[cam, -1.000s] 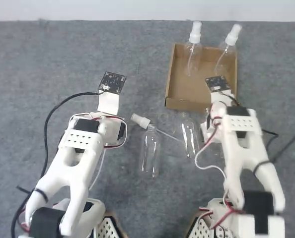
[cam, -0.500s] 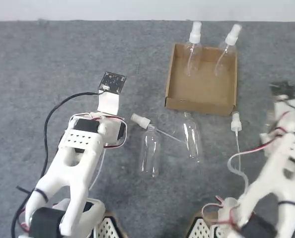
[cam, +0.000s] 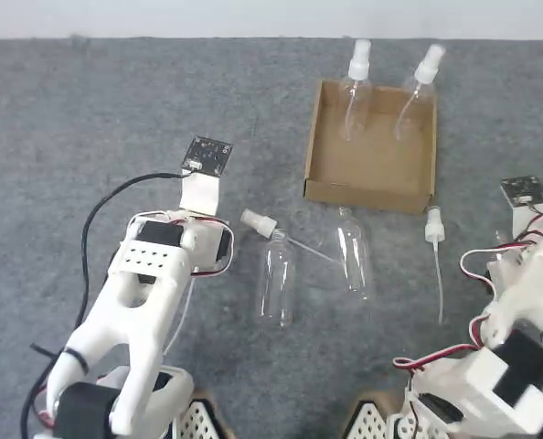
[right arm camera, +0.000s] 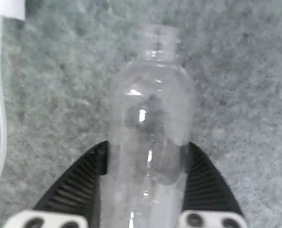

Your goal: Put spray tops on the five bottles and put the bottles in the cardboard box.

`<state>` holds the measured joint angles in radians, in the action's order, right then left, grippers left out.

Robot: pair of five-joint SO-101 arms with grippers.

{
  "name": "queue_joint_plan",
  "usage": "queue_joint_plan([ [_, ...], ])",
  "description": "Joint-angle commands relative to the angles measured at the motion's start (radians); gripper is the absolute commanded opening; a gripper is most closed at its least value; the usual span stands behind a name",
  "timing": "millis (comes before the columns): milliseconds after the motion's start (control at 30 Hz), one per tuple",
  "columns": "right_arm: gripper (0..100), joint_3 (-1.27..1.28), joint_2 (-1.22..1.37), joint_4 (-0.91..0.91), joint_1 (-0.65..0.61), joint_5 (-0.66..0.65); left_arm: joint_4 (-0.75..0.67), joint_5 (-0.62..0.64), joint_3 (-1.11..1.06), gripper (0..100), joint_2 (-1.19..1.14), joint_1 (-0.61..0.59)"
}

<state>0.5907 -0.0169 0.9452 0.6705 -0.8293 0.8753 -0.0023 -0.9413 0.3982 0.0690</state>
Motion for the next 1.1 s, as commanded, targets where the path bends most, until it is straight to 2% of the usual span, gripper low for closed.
queue_joint_plan([
  [0,22.5,-0.081,-0.004,-0.001,-0.005,-0.002,-0.025,0.006,0.012,1,0.058,-0.003],
  [133,23.0,-0.229,0.001,0.150,-0.061,0.091,-0.026,0.006,0.013,1,0.058,-0.003],
  [300,23.1,-0.420,0.050,0.278,-0.110,0.127,-0.026,0.003,0.012,1,0.058,-0.003],
  [533,23.0,-0.600,0.275,0.360,-0.110,0.127,-0.026,0.002,0.013,1,0.058,-0.003],
  [733,22.1,-0.646,0.371,0.380,-0.108,0.129,-0.026,0.002,0.013,1,0.058,-0.003],
  [933,5.6,-0.652,0.357,0.371,-0.111,0.130,-0.026,0.002,0.013,1,0.058,-0.003],
  [1067,1.7,-0.649,0.265,0.380,-0.117,0.143,-0.026,0.005,0.018,1,0.060,-0.003],
])
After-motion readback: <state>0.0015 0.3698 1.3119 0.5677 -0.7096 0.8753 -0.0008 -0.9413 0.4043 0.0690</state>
